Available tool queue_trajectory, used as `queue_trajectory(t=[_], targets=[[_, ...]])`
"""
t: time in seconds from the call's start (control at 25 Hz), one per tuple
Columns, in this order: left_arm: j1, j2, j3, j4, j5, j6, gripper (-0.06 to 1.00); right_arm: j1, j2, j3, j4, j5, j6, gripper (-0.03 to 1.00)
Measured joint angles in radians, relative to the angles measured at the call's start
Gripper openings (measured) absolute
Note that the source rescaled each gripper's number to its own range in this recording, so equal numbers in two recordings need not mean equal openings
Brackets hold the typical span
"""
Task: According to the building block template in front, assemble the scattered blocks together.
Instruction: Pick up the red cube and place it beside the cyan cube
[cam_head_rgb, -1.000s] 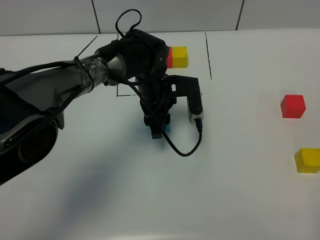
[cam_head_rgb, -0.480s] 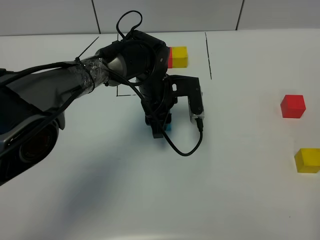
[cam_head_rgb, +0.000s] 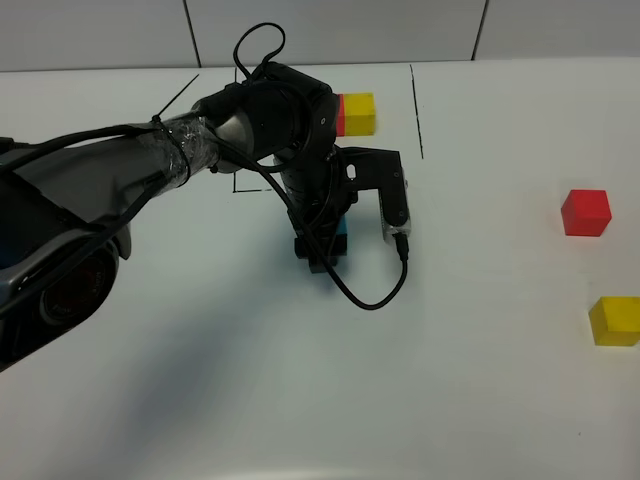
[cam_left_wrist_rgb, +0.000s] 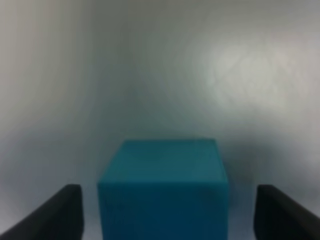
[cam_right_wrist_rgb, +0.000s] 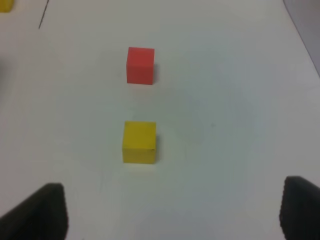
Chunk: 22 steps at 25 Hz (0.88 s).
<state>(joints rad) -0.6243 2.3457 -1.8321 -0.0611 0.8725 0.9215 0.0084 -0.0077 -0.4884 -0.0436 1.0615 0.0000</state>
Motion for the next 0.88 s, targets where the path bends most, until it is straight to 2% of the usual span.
queue_trajectory(t=[0.08, 0.16, 0.2, 0.4, 0.64, 0.88], targets=[[0.000, 0.000, 0.000, 0.000, -0.001, 0.000, 0.86, 0.000, 0.000, 0.000, 0.000, 0.000, 0.000, 0.74], [0.000, -0.008, 0.000, 0.001, -0.001, -0.002, 0.98, 0.000, 0.000, 0.000, 0.000, 0.000, 0.000, 0.74], [0.000, -0.016, 0.000, 0.001, -0.001, -0.002, 1.00, 0.000, 0.000, 0.000, 0.000, 0.000, 0.000, 0.74], [0.000, -0.137, 0.000, 0.002, -0.017, -0.049, 0.96, 0.000, 0.000, 0.000, 0.000, 0.000, 0.000, 0.74], [0.037, -0.261, 0.000, 0.038, -0.047, -0.291, 0.92, 0.000, 0.000, 0.000, 0.000, 0.000, 0.000, 0.74], [0.146, -0.324, 0.000, 0.084, -0.019, -0.526, 0.91, 0.000, 0.000, 0.000, 0.000, 0.000, 0.000, 0.74]])
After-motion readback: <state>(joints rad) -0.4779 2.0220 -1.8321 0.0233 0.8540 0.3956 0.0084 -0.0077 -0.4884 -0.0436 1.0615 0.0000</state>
